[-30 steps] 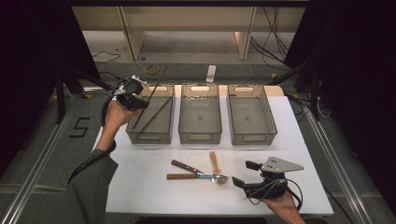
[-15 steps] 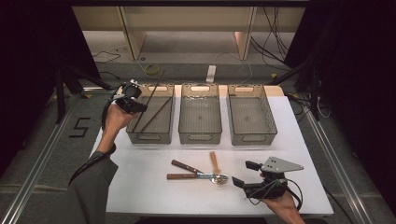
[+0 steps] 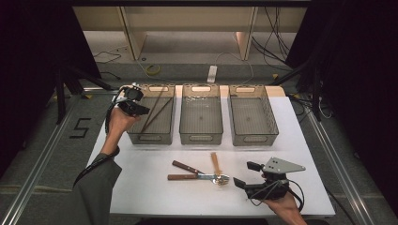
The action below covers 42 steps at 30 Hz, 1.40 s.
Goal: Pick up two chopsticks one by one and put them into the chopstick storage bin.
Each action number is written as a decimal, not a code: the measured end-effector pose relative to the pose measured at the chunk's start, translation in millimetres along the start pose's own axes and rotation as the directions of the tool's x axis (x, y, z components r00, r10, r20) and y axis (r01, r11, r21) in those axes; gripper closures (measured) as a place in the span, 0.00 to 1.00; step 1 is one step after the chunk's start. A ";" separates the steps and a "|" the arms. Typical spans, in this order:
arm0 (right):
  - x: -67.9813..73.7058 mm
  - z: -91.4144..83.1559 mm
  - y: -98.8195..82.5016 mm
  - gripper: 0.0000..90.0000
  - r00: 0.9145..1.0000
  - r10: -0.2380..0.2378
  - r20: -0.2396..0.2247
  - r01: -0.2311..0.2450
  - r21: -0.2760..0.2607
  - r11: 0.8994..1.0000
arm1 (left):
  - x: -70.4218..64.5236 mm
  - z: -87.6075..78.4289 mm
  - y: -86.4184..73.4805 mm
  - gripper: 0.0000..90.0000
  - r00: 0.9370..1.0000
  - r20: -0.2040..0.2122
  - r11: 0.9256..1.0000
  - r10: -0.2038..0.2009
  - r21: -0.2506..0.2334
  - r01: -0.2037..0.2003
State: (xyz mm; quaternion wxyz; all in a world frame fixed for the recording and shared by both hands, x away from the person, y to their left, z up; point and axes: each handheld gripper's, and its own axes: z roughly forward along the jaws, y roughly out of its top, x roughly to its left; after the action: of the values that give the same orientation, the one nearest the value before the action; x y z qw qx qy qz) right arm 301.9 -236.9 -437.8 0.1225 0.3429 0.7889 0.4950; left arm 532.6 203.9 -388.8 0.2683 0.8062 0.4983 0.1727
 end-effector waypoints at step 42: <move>-1.1 36.4 24.2 0.30 0.999 0.017 0.048 -0.024 0.140 0.990 | -79.1 -59.8 -85.5 0.20 0.980 0.195 0.968 0.029 -0.251 0.022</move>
State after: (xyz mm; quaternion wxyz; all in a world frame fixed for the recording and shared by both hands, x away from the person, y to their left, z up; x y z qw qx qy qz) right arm 332.3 -205.6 -434.5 0.1114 0.3704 0.8152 0.4311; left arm 404.1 179.3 -393.7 0.4165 0.7795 0.4417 0.1543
